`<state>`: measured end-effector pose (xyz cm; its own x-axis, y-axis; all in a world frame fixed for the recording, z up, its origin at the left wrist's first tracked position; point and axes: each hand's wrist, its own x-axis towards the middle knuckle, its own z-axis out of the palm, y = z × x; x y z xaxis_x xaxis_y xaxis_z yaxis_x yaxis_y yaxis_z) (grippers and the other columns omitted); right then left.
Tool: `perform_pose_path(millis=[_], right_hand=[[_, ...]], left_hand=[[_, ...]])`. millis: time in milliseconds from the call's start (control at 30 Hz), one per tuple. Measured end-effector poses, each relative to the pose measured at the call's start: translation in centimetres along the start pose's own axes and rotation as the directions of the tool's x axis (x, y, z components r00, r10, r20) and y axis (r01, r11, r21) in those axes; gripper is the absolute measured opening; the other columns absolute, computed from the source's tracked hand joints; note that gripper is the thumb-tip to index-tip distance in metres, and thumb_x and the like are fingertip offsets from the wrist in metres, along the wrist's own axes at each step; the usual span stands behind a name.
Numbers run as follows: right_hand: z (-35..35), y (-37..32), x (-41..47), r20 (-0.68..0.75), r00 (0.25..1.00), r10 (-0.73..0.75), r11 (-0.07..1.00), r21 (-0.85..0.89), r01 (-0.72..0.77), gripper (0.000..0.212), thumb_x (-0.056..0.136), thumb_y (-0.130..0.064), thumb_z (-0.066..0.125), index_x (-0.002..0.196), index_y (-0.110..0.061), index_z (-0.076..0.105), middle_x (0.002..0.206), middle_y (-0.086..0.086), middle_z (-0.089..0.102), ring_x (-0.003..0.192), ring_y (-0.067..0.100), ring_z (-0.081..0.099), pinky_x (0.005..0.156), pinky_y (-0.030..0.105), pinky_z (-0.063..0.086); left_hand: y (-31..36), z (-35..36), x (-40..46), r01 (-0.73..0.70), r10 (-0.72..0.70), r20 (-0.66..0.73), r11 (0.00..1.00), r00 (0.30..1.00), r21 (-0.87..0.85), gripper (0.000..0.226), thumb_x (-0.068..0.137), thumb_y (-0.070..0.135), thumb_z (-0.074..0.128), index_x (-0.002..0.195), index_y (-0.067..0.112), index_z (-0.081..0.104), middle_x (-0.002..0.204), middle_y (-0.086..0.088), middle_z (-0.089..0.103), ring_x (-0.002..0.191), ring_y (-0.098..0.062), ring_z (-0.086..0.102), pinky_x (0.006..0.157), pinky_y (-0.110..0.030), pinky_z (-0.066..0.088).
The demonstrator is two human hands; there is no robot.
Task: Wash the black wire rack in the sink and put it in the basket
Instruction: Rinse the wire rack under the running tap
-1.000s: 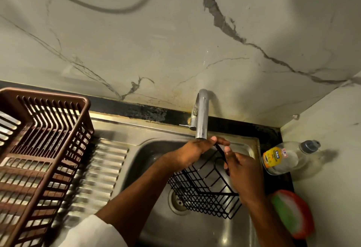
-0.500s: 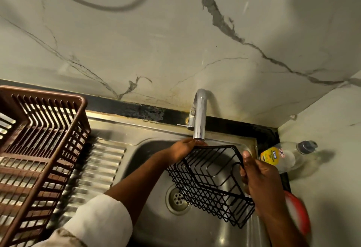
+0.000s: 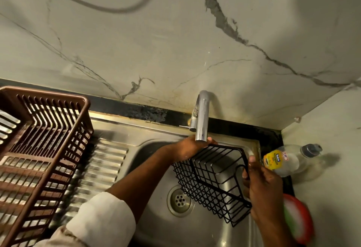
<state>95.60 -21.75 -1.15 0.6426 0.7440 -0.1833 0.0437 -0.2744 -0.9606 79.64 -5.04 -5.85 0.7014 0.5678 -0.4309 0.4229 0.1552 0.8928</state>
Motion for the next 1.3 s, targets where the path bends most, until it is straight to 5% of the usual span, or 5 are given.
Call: perform_pose_path(millis=[167, 500, 700, 867, 1300], right_hand=[[-0.7, 0.2, -0.5, -0.007, 0.998, 0.066, 0.989, 0.132, -0.065, 0.047, 0.081, -0.064, 0.059, 0.056, -0.025, 0.066, 0.047, -0.001, 0.048, 0.037, 0.005, 0.032, 0.038, 0.018, 0.024], [-1.2, 1.5, 0.2, 0.131, 0.983, 0.130, 0.954, 0.254, -0.160, 0.037, 0.086, -0.046, 0.053, 0.082, -0.012, 0.069, 0.059, 0.004, 0.063, 0.048, 0.010, 0.058, 0.048, 0.022, 0.047], [0.3, 1.2, 2.7, 0.457, 0.883, 0.101, 0.831, -0.527, 0.178, 0.034, 0.097, -0.056, 0.052, 0.089, -0.031, 0.074, 0.082, -0.006, 0.075, 0.072, 0.009, 0.071, 0.075, 0.042, 0.060], [4.5, -0.2, 1.6, 0.391, 0.920, 0.002, 0.670, -0.684, 0.289, 0.038, 0.103, -0.052, 0.041, 0.088, -0.028, 0.066, 0.070, -0.005, 0.068, 0.059, 0.005, 0.063, 0.062, 0.028, 0.053], [2.7, 0.2, 0.3, 0.185, 0.976, -0.113, 0.725, -0.657, 0.208, 0.055, 0.094, -0.066, 0.039, 0.081, -0.024, 0.071, 0.057, -0.005, 0.058, 0.056, 0.003, 0.055, 0.050, 0.022, 0.036]], left_hand=[[-1.1, -1.7, 0.2, 0.099, -0.093, -0.089, 0.992, 0.992, 0.077, 0.044, 0.107, 0.038, 0.047, 0.144, 0.014, 0.052, 0.138, -0.010, 0.057, 0.121, -0.018, 0.055, 0.091, -0.020, 0.047], [1.4, -2.9, -1.6, 0.128, -0.022, -0.261, 0.907, 0.965, 0.400, 0.034, 0.100, 0.036, 0.060, 0.109, 0.006, 0.074, 0.101, -0.014, 0.075, 0.088, -0.025, 0.071, 0.087, -0.041, 0.061], [2.8, -1.0, -1.5, 0.071, 0.117, -0.324, 0.854, 0.939, 0.515, 0.046, 0.093, 0.041, 0.067, 0.122, 0.006, 0.063, 0.095, -0.004, 0.067, 0.082, -0.016, 0.066, 0.066, -0.022, 0.056], [2.0, 0.6, -0.3, 0.044, 0.171, -0.360, 0.854, 0.917, 0.518, 0.040, 0.084, 0.057, 0.060, 0.094, 0.018, 0.060, 0.079, 0.002, 0.063, 0.067, -0.010, 0.066, 0.059, -0.027, 0.062], [0.0, -1.6, -2.5, 0.031, -0.057, -0.098, 0.970, 0.994, -0.241, 0.027, 0.110, 0.029, 0.041, 0.106, 0.024, 0.067, 0.096, 0.008, 0.075, 0.097, -0.010, 0.069, 0.096, -0.029, 0.054]])
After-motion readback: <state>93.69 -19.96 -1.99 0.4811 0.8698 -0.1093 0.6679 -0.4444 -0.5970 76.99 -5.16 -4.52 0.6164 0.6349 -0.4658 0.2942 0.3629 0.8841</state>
